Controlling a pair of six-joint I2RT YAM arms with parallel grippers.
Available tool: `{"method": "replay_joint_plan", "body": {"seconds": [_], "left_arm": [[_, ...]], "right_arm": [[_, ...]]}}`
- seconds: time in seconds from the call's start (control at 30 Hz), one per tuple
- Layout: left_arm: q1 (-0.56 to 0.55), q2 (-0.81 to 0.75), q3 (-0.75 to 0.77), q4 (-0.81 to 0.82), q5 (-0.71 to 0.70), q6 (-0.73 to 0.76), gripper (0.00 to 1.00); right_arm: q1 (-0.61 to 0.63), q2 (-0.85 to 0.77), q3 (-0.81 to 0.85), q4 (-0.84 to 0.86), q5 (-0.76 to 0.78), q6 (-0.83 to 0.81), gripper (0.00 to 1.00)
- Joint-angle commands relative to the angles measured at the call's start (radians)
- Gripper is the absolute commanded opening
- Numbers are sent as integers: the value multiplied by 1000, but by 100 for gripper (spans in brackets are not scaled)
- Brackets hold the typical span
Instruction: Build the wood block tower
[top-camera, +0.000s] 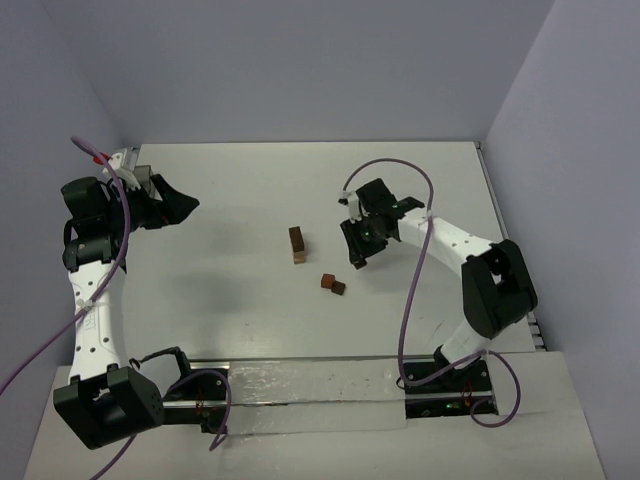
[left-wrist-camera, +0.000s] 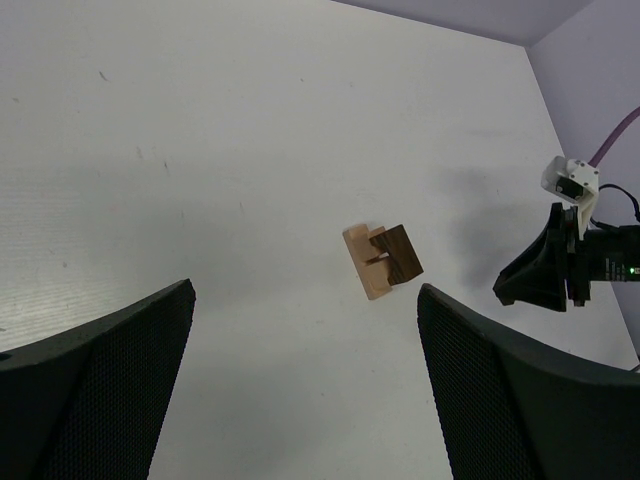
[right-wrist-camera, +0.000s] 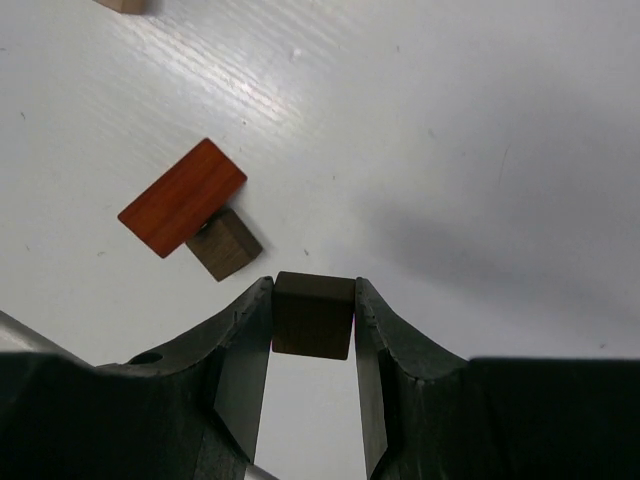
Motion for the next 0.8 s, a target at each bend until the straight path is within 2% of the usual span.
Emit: {"method": "replay_joint_plan", "body": {"seconds": [0.0,0.1,0.23,0.4,0.6,0.77], "left_arm": [[6,-14,25,33,1,-4,98],[5,-18,24,28,-6,-1,98],[6,-19,16,33,-17,-9,98],[6,-11,32,33,-23,-14,98],[6,-20,27,33,-37,-16,98],[5,-14,23,32,-45,-15,98]], "right_arm": [[7,-115,-108,40,54,176,0],[31,-198,-177,97,32,248,0],[135,-288,-250,130,216,406,0],[203,-337,-333,181,234,513,0],[211,-183,-261,166,365,571,0],[211,-3,-173,95,326,608,0]]}}
